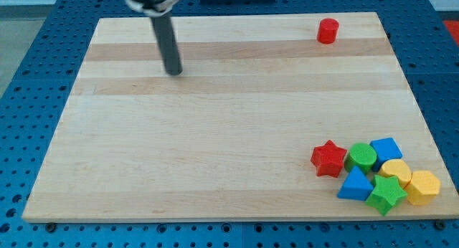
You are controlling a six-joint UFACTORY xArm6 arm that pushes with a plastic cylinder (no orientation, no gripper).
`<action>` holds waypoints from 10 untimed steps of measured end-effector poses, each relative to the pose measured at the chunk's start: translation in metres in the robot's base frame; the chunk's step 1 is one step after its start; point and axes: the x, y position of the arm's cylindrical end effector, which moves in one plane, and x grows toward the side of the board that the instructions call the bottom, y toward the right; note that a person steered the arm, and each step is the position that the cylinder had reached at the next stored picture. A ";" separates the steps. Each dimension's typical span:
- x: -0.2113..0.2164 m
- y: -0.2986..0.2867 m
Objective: Move the red circle towards the group of blocks
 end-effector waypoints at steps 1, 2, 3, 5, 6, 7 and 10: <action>-0.058 0.061; -0.114 0.130; -0.129 0.178; -0.117 0.278; -0.101 0.279; -0.085 0.279; -0.023 0.283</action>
